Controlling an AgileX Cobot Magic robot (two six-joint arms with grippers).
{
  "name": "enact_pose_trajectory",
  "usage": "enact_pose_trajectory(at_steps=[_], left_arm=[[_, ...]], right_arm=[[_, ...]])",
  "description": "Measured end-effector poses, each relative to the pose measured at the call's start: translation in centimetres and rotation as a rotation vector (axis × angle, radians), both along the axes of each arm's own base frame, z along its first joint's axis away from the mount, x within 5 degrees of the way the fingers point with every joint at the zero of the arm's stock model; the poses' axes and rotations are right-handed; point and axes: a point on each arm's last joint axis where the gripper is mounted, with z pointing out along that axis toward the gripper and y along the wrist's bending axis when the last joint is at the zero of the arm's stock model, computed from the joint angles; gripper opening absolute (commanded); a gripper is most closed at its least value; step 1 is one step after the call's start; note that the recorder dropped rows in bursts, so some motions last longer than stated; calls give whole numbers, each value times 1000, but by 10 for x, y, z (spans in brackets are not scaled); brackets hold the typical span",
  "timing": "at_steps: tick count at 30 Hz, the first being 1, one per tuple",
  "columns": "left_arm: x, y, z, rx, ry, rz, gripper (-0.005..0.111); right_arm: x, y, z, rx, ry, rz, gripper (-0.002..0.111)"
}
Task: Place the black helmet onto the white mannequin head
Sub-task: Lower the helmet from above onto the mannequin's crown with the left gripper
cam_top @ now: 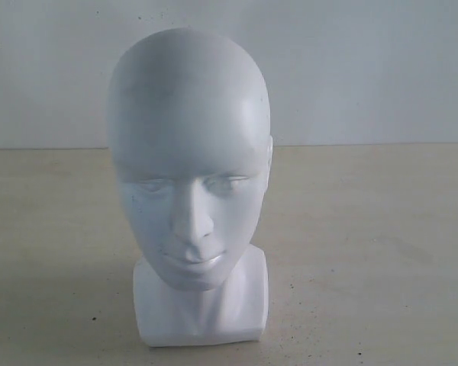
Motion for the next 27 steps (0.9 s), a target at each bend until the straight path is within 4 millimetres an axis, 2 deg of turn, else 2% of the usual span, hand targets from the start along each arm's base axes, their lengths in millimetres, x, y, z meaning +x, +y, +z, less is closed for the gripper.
enact_pose_trajectory(at_steps=[10, 25, 27], left_arm=[[-6, 1, -40, 74, 117, 5, 4], [-17, -16, -45, 77, 131, -55, 4], [-17, -14, -52, 67, 165, -53, 4]], right_arm=[[0, 0, 0, 0, 0, 0, 0], [0, 0, 0, 0, 0, 0, 0], [0, 0, 0, 0, 0, 0, 0]])
